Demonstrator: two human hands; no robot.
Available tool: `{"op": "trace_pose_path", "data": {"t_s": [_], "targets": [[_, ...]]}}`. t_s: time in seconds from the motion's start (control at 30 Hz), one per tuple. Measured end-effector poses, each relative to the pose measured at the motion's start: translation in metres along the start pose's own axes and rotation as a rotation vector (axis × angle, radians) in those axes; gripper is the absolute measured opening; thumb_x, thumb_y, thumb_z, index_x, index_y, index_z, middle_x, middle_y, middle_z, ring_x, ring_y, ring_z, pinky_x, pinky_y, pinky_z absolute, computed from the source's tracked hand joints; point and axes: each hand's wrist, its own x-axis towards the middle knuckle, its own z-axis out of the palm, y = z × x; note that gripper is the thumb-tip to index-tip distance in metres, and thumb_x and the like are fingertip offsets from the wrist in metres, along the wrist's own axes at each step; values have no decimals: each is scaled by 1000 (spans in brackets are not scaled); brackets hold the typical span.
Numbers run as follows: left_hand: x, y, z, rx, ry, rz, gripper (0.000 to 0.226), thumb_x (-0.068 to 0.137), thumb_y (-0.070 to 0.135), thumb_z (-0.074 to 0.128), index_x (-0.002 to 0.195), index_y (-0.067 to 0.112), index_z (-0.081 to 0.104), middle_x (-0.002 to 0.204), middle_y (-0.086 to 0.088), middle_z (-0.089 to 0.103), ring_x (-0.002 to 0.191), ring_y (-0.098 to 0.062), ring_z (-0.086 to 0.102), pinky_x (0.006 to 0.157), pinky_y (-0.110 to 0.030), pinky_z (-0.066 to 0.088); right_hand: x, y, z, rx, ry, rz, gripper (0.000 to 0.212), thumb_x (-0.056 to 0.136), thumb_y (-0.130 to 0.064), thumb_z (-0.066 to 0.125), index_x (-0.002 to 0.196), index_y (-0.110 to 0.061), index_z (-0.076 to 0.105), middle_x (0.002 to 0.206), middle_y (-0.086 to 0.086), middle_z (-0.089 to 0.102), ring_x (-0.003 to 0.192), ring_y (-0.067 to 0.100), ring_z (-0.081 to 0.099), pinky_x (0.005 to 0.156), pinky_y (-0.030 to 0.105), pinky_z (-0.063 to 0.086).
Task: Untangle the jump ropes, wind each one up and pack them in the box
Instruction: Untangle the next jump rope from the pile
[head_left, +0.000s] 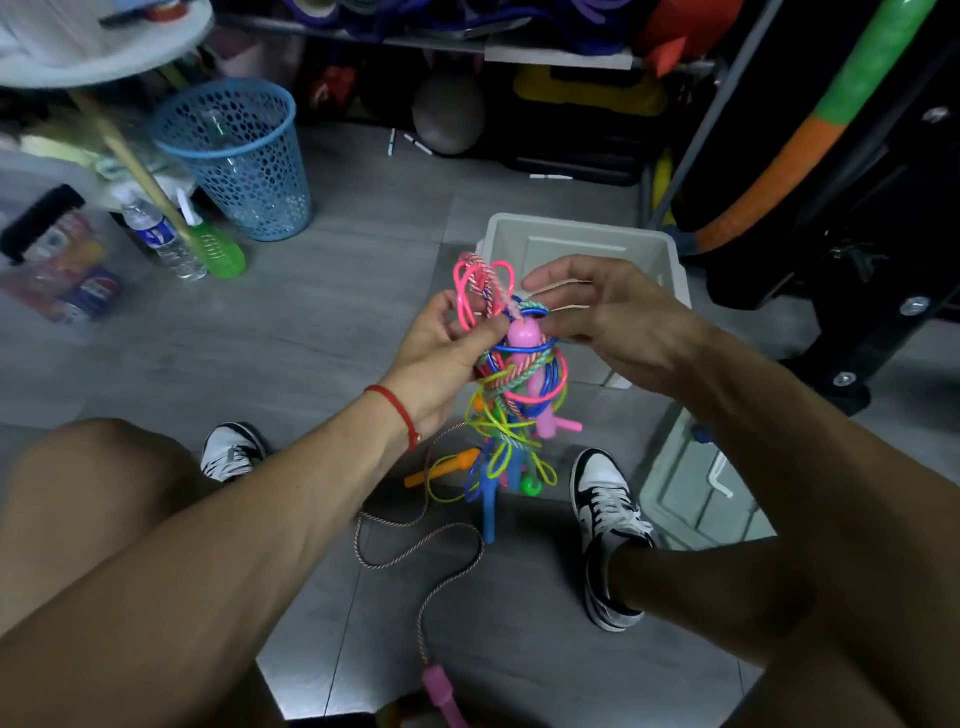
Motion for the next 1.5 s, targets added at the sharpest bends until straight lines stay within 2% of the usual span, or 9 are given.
{"op": "trace_pose_path", "data": {"t_s": [0.13, 0.37, 0.5, 0.6, 0.87, 1.1, 1.2, 1.33, 1.5], "targets": [[-1, -5, 1, 10, -9, -24, 38, 97, 4, 59, 131, -6, 45, 118, -23, 65, 91, -23, 65, 66, -31, 59, -3, 5, 7, -6, 50, -12, 32, 81, 20, 65, 102, -3, 67, 86, 11, 68, 73, 13, 66, 71, 24, 57], [2, -13, 1, 17, 96, -48, 18, 97, 12, 63, 108, 16, 50, 95, -7, 66, 64, -8, 65, 56, -28, 56, 5, 17, 25, -511, 123, -46, 10, 81, -16, 73, 84, -25, 77, 84, -7, 75, 84, 13, 71, 88, 35, 57], [3, -15, 1, 42, 137, -21, 17, 97, 7, 62, 105, 15, 50, 106, -23, 67, 83, -23, 63, 76, -46, 55, 2, 16, 24, -794, 83, -153, 26, 72, -39, 87, 89, -25, 74, 87, -9, 66, 79, 6, 60, 72, 10, 44], [3, -17, 1, 64, 123, 11, 19, 96, 1, 60, 106, 13, 49, 96, -13, 64, 83, -21, 64, 82, -47, 56, 3, 17, 23, -801, 132, -181, 23, 72, -35, 87, 86, -21, 77, 77, -13, 61, 71, 2, 57, 62, 6, 39], [5, -30, -2, 132, 117, 78, 27, 93, -4, 61, 104, 18, 51, 98, -9, 69, 84, -20, 67, 74, -37, 57, 7, 19, 31, -1130, -28, -235, 33, 81, -33, 79, 93, -5, 68, 110, 16, 57, 101, 33, 56, 87, 38, 45], [8, -30, -9, 381, 28, 170, 45, 86, -7, 67, 114, 22, 50, 99, 6, 68, 78, 4, 67, 75, -22, 53, 8, 20, 18, -926, 122, -275, 26, 87, -29, 74, 89, -4, 69, 104, 15, 61, 96, 28, 59, 87, 35, 46], [-2, -39, -14, 725, -30, 251, 57, 76, 5, 72, 122, 27, 48, 99, 1, 68, 86, -15, 66, 79, -29, 51, 15, 6, 10, -495, 350, -183, 19, 91, -28, 69, 87, -11, 63, 89, 14, 69, 84, 27, 67, 79, 42, 56], [-10, -46, -7, 605, -48, 203, 64, 77, -15, 63, 117, 33, 46, 92, 2, 66, 74, -8, 60, 70, -23, 52, 12, -19, -3, 104, 337, -32, 22, 103, -17, 48, 88, -3, 56, 70, 13, 64, 64, 28, 68, 63, 42, 63], [-4, -41, -12, 384, -110, 118, 52, 77, -19, 62, 103, 26, 59, 83, -4, 64, 71, -9, 58, 66, -29, 49, 12, -16, -30, -469, 456, -60, 16, 94, -30, 52, 96, -17, 61, 86, 12, 66, 71, 29, 66, 65, 46, 61]]}}
